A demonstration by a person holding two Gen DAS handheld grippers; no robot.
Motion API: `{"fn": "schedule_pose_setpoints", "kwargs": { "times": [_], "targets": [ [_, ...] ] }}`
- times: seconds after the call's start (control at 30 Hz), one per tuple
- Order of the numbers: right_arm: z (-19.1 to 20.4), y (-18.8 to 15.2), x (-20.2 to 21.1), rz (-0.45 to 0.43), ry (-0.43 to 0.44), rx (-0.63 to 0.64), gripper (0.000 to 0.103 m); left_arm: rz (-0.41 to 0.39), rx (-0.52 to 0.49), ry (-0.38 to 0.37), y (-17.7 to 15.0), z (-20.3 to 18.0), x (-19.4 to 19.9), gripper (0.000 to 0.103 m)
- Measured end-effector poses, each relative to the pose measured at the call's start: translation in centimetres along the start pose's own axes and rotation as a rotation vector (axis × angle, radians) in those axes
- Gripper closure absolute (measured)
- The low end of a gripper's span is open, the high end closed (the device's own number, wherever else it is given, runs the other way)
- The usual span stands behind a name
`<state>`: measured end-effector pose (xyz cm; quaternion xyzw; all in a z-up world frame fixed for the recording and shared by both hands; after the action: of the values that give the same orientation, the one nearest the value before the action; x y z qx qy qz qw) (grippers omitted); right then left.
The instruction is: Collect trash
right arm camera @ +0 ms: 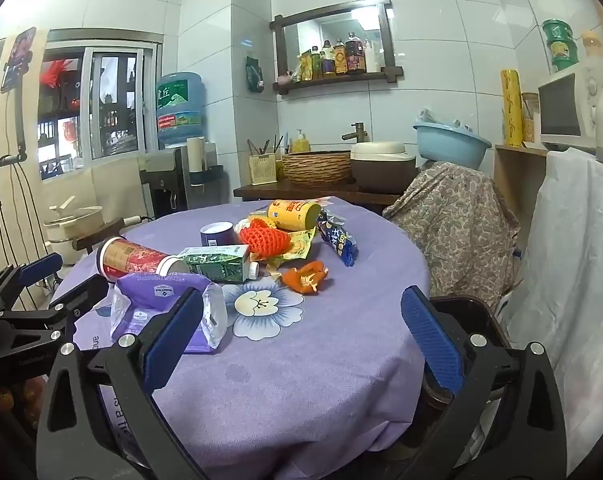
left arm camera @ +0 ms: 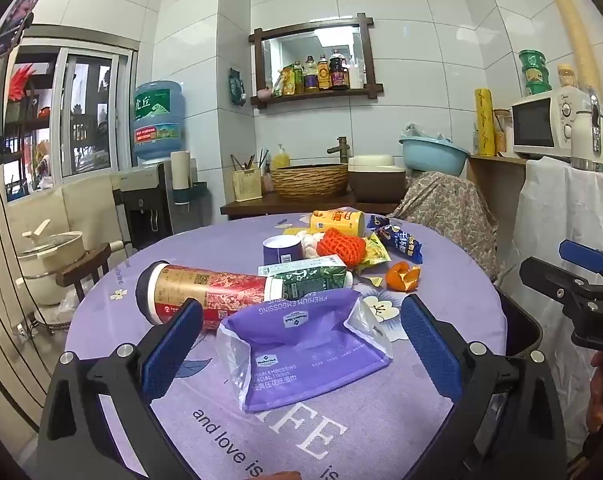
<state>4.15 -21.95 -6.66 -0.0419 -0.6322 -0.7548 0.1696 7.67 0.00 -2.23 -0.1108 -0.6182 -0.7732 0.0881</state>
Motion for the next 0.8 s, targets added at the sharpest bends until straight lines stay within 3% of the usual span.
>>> {"fn": "schedule_pose_setpoints", "kwargs": {
  "times": [0.8],
  "targets": [
    [-0.2,-0.6,0.5,0.008,-0.014,-0.015,0.005,0.014,0.005,-0.038,-0.4,-1.0,0.5,0.005]
  ]
}}
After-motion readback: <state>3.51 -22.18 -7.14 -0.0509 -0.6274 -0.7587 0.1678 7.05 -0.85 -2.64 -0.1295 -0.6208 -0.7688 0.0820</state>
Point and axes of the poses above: each gripper's, at about its wrist camera, not at the fingertips, and x roughly against the way its jaws point, z to its left, y to its top, the point moved 8 cm from there along -x, roughly the way its jaws point, and after that the axes turned 8 degrees about -x, right-handed, at the moved point
